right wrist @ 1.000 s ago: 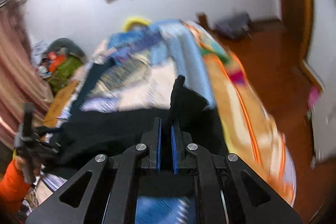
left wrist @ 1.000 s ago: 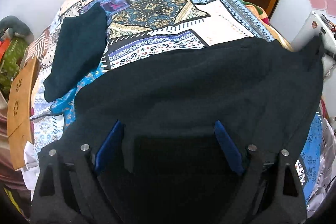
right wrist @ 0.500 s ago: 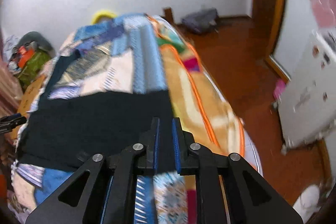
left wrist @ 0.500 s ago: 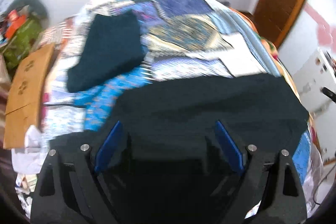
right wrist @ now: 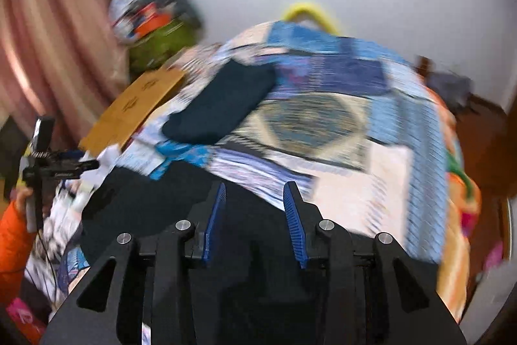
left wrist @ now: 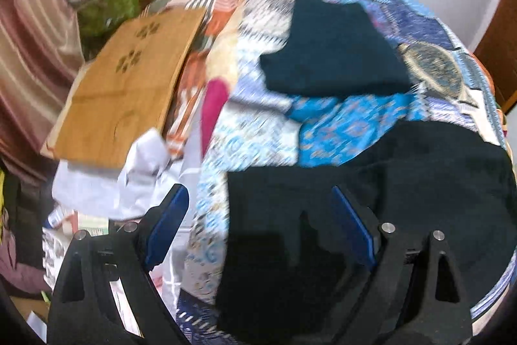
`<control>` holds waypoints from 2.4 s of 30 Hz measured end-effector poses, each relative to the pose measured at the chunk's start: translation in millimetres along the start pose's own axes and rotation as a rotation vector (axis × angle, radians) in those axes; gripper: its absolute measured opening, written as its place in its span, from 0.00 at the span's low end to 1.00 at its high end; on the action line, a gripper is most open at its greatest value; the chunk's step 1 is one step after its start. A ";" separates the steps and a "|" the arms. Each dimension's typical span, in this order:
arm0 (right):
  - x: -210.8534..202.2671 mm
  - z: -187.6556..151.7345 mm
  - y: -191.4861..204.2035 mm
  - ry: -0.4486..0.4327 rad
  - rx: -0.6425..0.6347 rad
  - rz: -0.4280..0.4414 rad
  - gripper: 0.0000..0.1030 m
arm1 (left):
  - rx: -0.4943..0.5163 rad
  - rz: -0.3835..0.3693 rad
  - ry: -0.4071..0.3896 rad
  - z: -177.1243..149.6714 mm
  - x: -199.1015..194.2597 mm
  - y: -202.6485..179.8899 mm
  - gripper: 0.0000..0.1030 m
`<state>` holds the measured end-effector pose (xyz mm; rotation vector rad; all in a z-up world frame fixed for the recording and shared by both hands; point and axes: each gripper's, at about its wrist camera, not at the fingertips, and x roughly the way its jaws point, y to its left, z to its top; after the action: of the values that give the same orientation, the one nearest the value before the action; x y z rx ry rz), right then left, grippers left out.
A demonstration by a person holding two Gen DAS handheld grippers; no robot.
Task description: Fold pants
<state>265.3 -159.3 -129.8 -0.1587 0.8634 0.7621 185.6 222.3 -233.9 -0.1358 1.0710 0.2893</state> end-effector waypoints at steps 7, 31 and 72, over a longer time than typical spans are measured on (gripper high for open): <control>93.0 30.6 59.4 0.185 -0.198 0.110 0.44 | -0.034 -0.031 0.111 -20.3 51.0 20.1 0.87; 178.6 35.0 116.7 0.169 -0.408 0.049 0.03 | -0.042 0.000 -0.091 -36.6 29.8 5.7 0.22; 65.6 -79.7 125.0 0.258 -0.363 0.050 0.45 | 0.368 0.028 -0.016 -111.9 -10.0 -62.6 0.78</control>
<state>159.2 -66.0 -209.3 -0.5696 0.9688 0.9549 105.4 133.1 -280.3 0.2107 1.0935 0.1140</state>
